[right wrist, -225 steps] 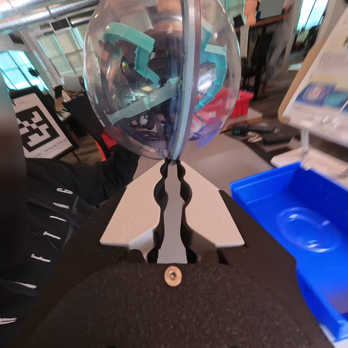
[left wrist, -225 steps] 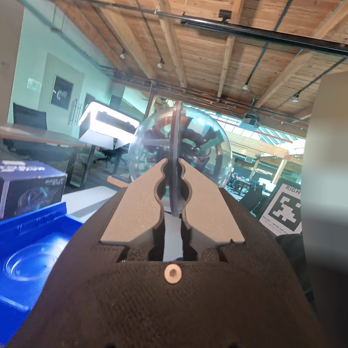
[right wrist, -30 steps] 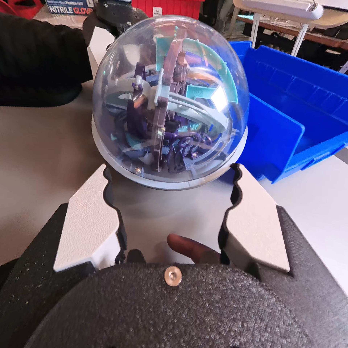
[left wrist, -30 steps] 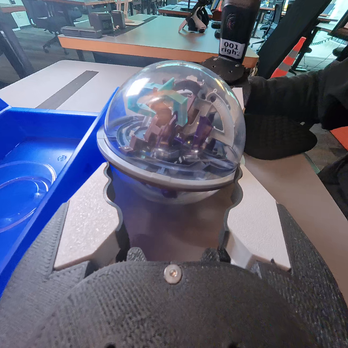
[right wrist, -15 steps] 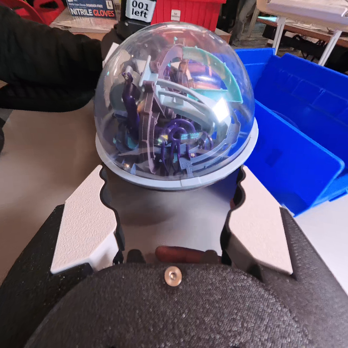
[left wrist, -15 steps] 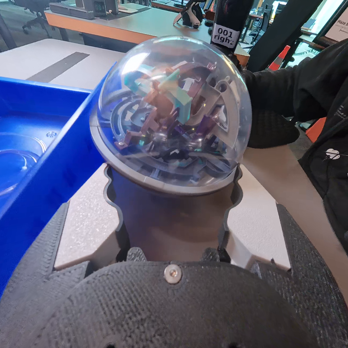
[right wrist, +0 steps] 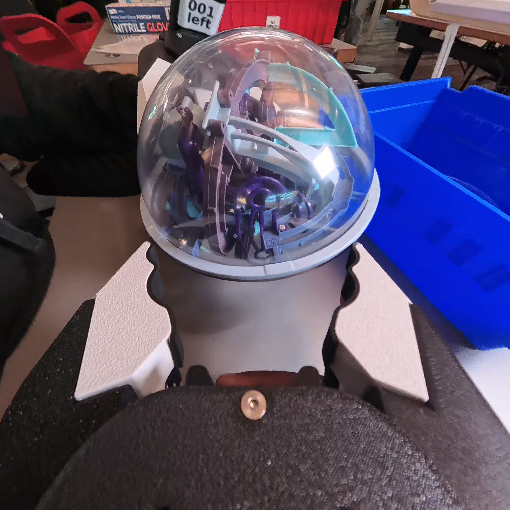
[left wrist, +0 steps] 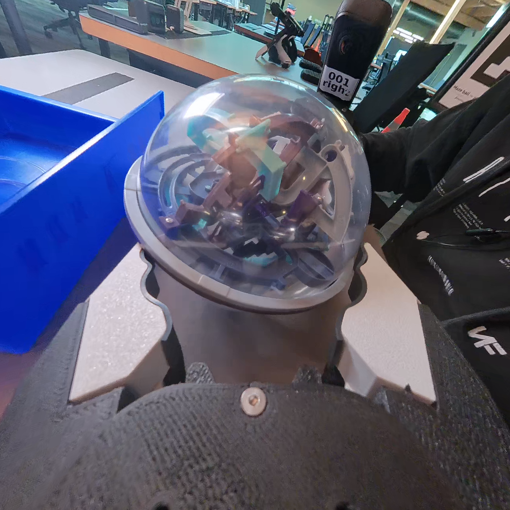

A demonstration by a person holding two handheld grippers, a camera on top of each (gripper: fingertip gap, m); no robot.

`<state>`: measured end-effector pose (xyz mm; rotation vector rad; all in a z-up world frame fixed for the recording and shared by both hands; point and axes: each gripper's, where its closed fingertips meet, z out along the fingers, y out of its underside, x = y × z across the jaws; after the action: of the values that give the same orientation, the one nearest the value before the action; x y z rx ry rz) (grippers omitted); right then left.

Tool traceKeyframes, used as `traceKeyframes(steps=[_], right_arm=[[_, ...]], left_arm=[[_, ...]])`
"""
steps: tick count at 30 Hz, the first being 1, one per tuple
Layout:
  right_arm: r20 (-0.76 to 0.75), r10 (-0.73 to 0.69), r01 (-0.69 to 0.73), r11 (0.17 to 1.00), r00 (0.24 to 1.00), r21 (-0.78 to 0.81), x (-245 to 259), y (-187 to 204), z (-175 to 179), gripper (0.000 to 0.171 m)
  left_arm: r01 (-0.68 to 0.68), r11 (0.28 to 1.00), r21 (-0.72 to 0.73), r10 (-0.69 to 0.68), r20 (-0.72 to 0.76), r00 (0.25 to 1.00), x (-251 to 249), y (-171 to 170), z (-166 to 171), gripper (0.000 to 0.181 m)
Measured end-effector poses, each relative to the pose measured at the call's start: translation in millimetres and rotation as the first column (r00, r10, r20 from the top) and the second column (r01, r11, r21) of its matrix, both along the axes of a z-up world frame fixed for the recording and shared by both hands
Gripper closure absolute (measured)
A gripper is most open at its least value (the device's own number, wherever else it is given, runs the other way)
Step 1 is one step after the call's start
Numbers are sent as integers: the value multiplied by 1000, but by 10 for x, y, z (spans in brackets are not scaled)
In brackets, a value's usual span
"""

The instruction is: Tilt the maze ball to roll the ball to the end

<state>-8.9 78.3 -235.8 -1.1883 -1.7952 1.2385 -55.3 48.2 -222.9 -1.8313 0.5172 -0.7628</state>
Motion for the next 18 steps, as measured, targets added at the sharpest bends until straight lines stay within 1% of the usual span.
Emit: traceKeyframes(steps=[4, 9, 12, 16, 18], right_arm=[[15, -9, 10, 1000, 1000, -28, -24, -146, -5, 39], [66, -14, 18, 997, 998, -68, -48, -291, -102, 39], [98, -15, 25, 994, 995, -106, -68, -349, -163, 39], [117, -20, 38, 987, 993, -156, -98, -378, -141, 39], [122, -23, 42, 986, 992, -162, -102, -381, -136, 39]], left_arm=[[2, 1000, -29, -1, 31, 1000, -24, -131, -8, 40], [-4, 994, -111, 9, 48, 999, -46, -255, -75, 38], [-17, 987, -158, 29, 73, 997, -66, -286, -102, 37], [-14, 980, -197, 45, 153, 987, -96, -291, -92, 37], [-12, 979, -202, 47, 167, 985, -99, -287, -89, 37]])
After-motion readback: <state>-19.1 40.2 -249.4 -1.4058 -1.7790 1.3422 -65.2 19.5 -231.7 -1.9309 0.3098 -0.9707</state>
